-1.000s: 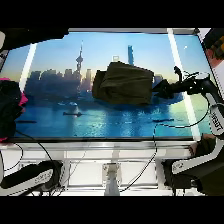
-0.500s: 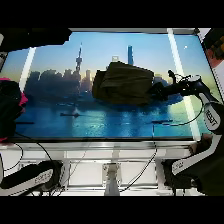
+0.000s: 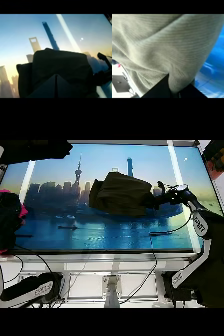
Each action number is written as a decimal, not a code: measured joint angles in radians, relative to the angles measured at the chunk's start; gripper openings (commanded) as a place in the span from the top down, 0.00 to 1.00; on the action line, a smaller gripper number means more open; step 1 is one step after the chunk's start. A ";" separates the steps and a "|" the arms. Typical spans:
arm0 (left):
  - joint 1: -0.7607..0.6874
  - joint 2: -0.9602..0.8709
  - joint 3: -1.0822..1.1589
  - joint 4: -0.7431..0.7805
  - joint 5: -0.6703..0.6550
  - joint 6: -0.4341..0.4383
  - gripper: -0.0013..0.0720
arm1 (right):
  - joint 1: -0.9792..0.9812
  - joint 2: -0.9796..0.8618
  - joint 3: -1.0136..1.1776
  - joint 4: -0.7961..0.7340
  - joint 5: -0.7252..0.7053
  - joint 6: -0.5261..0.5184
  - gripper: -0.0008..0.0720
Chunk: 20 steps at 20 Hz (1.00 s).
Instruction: Fold the clothes and pants, and hang the long-sleeved shirts on hangers.
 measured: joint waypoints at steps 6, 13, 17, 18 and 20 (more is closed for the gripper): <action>0.000 0.000 0.000 0.000 -0.005 0.000 0.97 | -0.156 0.094 0.007 -0.098 0.029 0.101 0.96; 0.000 0.000 0.000 0.000 -0.006 0.000 0.97 | -0.618 0.246 0.008 -0.286 0.087 0.156 0.96; 0.000 0.001 0.000 -0.002 -0.006 0.000 0.97 | -0.896 0.281 0.008 -0.370 0.129 0.164 0.96; 0.000 0.000 0.000 -0.003 -0.006 0.000 0.97 | -0.955 0.286 0.008 -0.401 0.140 0.164 0.96; 0.000 0.001 0.000 -0.007 -0.006 0.000 0.97 | -1.043 0.291 0.008 -0.475 0.162 0.174 0.96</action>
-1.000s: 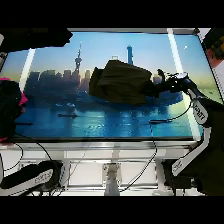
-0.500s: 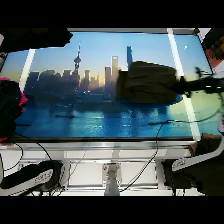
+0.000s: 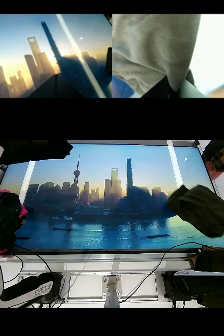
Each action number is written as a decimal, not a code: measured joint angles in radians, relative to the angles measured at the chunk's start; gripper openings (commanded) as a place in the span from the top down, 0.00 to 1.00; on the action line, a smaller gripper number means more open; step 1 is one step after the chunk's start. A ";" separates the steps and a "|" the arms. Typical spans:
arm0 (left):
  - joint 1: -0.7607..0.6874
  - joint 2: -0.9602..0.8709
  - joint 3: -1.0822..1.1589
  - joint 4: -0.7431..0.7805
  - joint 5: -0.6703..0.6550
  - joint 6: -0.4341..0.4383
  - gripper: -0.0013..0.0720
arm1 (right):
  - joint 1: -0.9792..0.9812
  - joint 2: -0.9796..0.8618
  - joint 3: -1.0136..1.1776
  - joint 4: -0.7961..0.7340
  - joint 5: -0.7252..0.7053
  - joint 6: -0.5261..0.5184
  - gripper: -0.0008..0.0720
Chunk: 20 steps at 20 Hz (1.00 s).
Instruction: Fold the clothes and pants, and hang the long-sleeved shirts on hangers.
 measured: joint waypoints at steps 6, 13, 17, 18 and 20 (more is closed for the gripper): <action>0.000 0.000 0.000 -0.026 0.001 -0.005 0.97 | -0.119 0.004 0.000 -0.217 0.026 0.096 0.92; 0.000 -0.003 0.000 -0.029 0.001 -0.003 0.97 | -0.137 0.006 0.186 -0.264 0.140 0.241 0.26; 0.006 -0.003 0.000 0.039 0.001 0.000 0.97 | -0.100 0.024 0.485 -0.082 0.172 0.278 0.95; 0.011 -0.001 0.000 0.064 0.000 0.000 0.97 | -0.075 0.035 0.536 -0.009 0.165 0.278 0.95; 0.028 0.010 0.000 0.102 0.001 0.000 0.97 | 0.003 0.061 0.598 0.157 0.146 0.277 0.96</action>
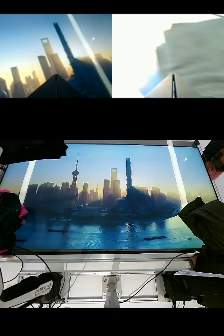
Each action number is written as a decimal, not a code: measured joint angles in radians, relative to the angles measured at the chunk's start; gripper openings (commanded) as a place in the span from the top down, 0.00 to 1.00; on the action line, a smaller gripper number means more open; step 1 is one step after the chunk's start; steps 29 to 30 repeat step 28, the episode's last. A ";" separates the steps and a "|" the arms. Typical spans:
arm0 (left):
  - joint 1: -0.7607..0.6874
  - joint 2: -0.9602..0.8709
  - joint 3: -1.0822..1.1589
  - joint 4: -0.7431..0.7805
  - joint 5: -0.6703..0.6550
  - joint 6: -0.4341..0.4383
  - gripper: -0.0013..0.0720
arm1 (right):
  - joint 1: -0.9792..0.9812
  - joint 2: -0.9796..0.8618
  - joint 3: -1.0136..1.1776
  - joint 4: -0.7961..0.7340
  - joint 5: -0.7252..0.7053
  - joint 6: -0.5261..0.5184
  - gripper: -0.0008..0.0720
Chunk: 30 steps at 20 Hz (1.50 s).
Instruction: Fold the clothes and pants, and hang the long-sleeved shirts on hangers.
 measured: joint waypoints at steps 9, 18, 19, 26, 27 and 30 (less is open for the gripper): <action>0.082 0.162 0.000 0.047 -0.055 0.000 0.97 | 0.612 0.038 0.051 0.353 -0.032 -0.038 0.96; 0.091 0.286 0.001 0.058 -0.160 0.000 0.97 | 0.970 0.037 0.053 0.335 -0.042 -0.049 0.95; 0.091 0.290 0.001 0.058 -0.185 0.000 0.97 | 0.984 0.037 0.053 0.332 -0.042 -0.050 0.95; 0.091 0.302 0.001 0.058 -0.276 0.000 0.97 | 1.018 0.037 0.053 0.315 -0.042 -0.050 0.95; 0.091 0.303 0.001 0.058 -0.282 0.000 0.97 | 1.019 0.037 0.053 0.316 -0.042 -0.050 0.95; 0.091 0.303 0.001 0.058 -0.285 0.000 0.97 | 1.020 0.037 0.053 0.317 -0.041 -0.050 0.95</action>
